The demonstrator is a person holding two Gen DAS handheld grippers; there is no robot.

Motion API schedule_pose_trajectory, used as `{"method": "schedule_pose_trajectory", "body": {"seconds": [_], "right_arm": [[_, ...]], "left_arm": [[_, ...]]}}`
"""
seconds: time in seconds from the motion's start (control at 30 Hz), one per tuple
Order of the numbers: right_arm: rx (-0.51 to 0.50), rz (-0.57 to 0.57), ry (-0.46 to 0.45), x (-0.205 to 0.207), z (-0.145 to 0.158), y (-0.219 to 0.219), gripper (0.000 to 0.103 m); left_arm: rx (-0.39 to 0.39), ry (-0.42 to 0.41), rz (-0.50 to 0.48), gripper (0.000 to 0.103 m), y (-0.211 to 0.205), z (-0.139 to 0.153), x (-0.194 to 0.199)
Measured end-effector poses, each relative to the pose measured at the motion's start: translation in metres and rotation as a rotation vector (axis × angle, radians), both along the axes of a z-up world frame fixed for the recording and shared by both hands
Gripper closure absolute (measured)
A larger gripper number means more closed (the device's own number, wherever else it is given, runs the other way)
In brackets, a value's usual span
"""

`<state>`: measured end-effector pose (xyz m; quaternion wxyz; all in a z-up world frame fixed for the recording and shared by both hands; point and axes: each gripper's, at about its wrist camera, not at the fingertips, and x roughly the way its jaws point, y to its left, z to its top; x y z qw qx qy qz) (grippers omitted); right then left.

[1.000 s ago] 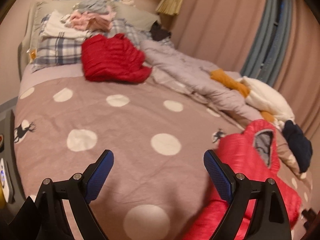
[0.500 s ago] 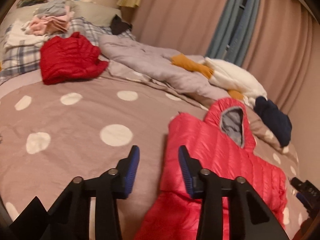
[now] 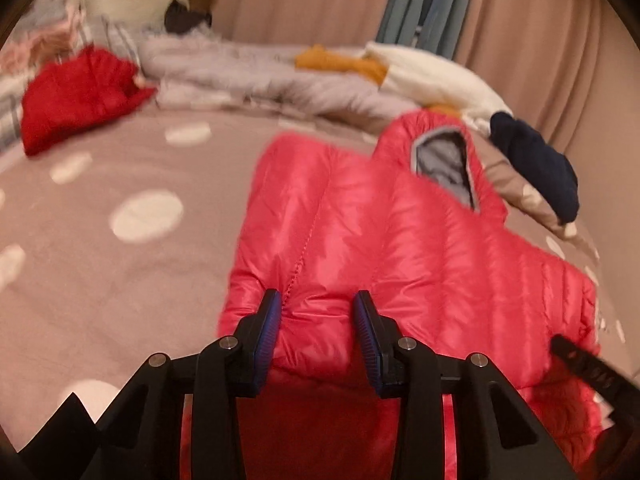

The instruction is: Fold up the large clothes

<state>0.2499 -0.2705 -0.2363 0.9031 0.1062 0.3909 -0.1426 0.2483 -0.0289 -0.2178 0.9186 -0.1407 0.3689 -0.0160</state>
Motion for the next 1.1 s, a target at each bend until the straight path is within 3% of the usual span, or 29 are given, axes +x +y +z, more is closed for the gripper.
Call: {"method": "schedule_pose_trajectory", "body": {"seconds": [0.13,0.4,1.1], "right_arm": [[-0.032,0.023,-0.006,0.01,-0.024,-0.001,0.075],[-0.127,0.019,-0.009,0.014,-0.029,0.012,0.074],[-0.102,0.02,-0.019,0.014,-0.03,0.008,0.073]], "left_arm": [[-0.049,0.016,-0.03,0.065,0.002,-0.011,0.006],[0.014,0.014,-0.026,0.065,-0.003,-0.011,0.006],[0.07,0.016,-0.022,0.065,-0.014,-0.011,0.007]]}}
